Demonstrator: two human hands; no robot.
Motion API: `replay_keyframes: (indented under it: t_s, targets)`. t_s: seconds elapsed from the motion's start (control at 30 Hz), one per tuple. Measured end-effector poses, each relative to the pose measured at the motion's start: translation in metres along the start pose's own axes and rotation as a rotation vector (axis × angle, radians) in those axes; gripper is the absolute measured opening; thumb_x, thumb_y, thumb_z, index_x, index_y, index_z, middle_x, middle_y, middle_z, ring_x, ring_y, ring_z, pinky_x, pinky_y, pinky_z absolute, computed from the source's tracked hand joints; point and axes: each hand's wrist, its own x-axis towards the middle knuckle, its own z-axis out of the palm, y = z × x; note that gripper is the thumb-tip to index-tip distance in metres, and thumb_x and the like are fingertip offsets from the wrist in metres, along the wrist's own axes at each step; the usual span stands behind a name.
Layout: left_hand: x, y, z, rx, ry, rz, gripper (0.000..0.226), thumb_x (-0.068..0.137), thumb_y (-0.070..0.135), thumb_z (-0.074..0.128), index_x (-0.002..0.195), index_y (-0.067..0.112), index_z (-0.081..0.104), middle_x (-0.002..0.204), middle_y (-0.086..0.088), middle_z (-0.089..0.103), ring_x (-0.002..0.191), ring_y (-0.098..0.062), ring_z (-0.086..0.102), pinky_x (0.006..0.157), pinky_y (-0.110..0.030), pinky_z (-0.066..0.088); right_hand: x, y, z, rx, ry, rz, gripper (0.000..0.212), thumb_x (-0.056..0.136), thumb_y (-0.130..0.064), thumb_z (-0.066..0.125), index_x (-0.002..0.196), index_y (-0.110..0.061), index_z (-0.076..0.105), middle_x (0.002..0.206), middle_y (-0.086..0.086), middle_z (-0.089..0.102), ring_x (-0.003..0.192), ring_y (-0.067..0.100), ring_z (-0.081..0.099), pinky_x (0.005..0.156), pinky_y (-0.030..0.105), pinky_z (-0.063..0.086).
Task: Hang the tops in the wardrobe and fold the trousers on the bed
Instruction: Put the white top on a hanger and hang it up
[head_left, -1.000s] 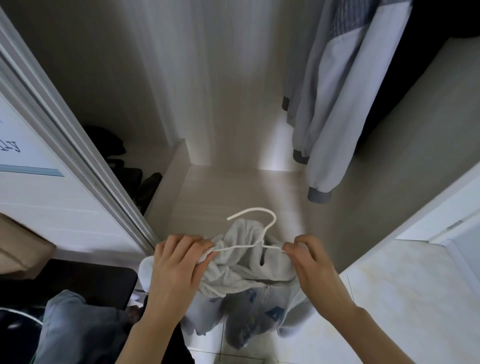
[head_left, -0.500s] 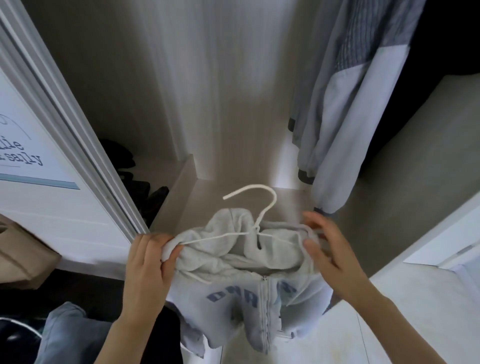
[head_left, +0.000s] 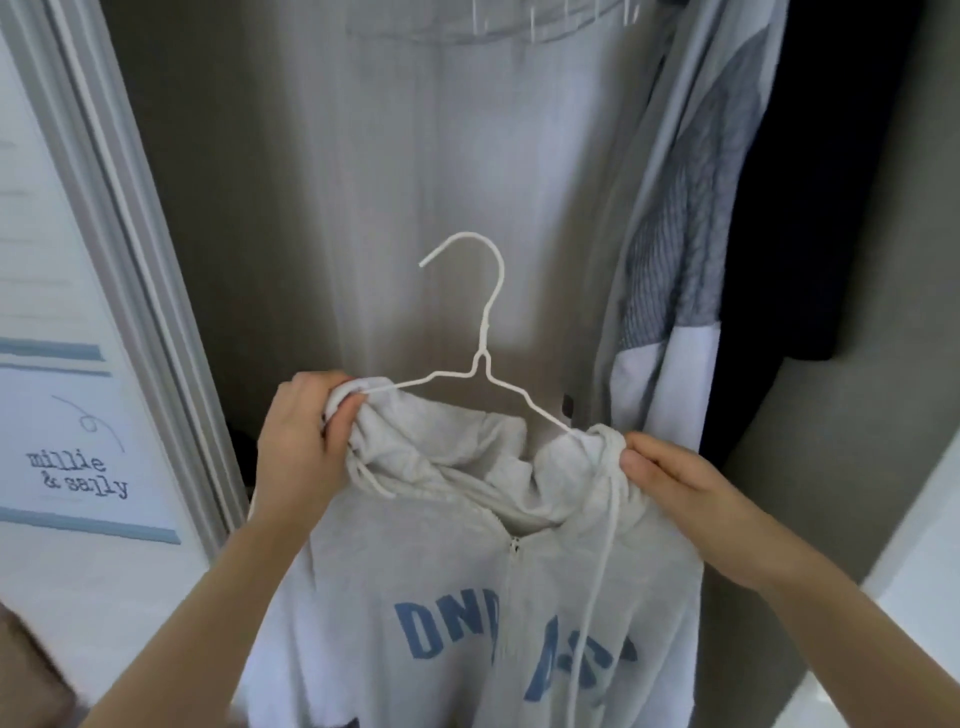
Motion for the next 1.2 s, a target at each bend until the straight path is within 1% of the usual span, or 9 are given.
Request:
replay_keyframes:
  t_s: [0.1,0.27,0.4,0.63,0.77,0.87,0.97,1.1,1.2]
  targets:
    - [0.057,0.019,0.005,-0.058,0.028,0.064,0.024,0.098,0.032,0.046,0.109,0.014,0.059,0.1,-0.001,0.058,0.092,-0.021,0.056,0.082,-0.039,0.048,0.016,-0.035,-0.014,0.137,0.039,0.002,0.048,0.073,-0.059,0.063,0.099,-0.02,0.073,0.103,0.002,0.073,0.097,0.014,0.069,0.078,0.019,0.053]
    - [0.144,0.048,0.021,-0.04,0.025,0.182,0.024,0.1,0.032,0.05,0.108,0.014,0.063,0.101,-0.006,0.066,0.092,-0.024,0.059,0.08,-0.033,0.044,0.039,-0.091,-0.034,0.207,0.197,-0.033,0.038,0.091,-0.032,0.051,0.097,0.003,0.065,0.083,0.007,0.067,0.075,0.014,0.062,0.064,0.019,0.052]
    - [0.215,0.076,0.033,0.014,-0.111,0.273,0.038,0.097,0.046,0.043,0.111,0.017,0.064,0.105,-0.01,0.067,0.095,-0.032,0.062,0.082,-0.038,0.047,0.046,-0.138,-0.048,0.182,0.283,-0.12,0.028,0.094,-0.03,0.053,0.08,-0.007,0.061,0.071,0.004,0.058,0.063,0.012,0.053,0.057,0.024,0.045]
    - [0.266,0.143,0.058,-0.225,-0.358,0.295,0.027,0.099,0.03,0.053,0.12,0.017,0.064,0.115,-0.001,0.068,0.107,-0.018,0.061,0.089,-0.021,0.041,0.03,-0.173,-0.072,0.145,0.439,-0.203,0.033,0.097,-0.025,0.051,0.066,-0.014,0.054,0.058,-0.005,0.051,0.049,0.006,0.046,0.048,0.018,0.038]
    - [0.294,0.189,0.07,-0.258,-0.552,0.364,0.042,0.095,0.013,0.058,0.137,0.014,0.055,0.137,-0.003,0.057,0.127,-0.015,0.051,0.107,-0.025,0.037,0.018,-0.18,-0.086,0.153,0.548,-0.213,0.024,0.095,-0.03,0.055,0.08,-0.01,0.057,0.067,0.003,0.051,0.056,0.012,0.049,0.052,0.021,0.04]
    - [0.304,0.224,0.079,-0.272,-0.661,0.38,0.055,0.092,0.001,0.053,0.144,0.015,0.045,0.143,-0.001,0.049,0.131,-0.01,0.043,0.1,-0.016,0.032,0.018,-0.188,-0.092,0.157,0.613,-0.218,0.024,0.095,-0.03,0.055,0.084,-0.009,0.057,0.066,0.003,0.052,0.056,0.012,0.051,0.05,0.018,0.042]
    - [0.31,0.24,0.085,-0.226,-0.81,0.375,0.072,0.094,0.006,0.047,0.154,0.032,0.017,0.156,0.002,0.03,0.135,-0.009,0.036,0.101,-0.017,0.028,0.023,-0.195,-0.097,0.157,0.644,-0.2,0.025,0.096,-0.031,0.055,0.086,-0.009,0.058,0.069,0.006,0.052,0.059,0.016,0.051,0.052,0.021,0.043]
    - [0.313,0.236,0.089,-0.333,-0.808,0.299,0.09,0.094,0.012,0.053,0.15,0.05,-0.006,0.157,-0.013,0.028,0.101,-0.014,0.055,0.084,-0.028,0.046,0.03,-0.2,-0.103,0.126,0.661,-0.174,0.028,0.096,-0.031,0.054,0.08,-0.008,0.058,0.069,0.007,0.053,0.062,0.018,0.052,0.058,0.025,0.044]
    - [0.312,0.224,0.092,-0.481,-0.765,0.231,0.086,0.097,0.023,0.055,0.146,0.056,-0.008,0.163,0.007,0.006,0.144,-0.02,0.029,0.103,-0.039,0.041,0.041,-0.211,-0.112,0.148,0.702,-0.186,0.033,0.097,-0.027,0.053,0.07,-0.009,0.056,0.057,0.001,0.056,0.048,0.011,0.054,0.046,0.017,0.045]
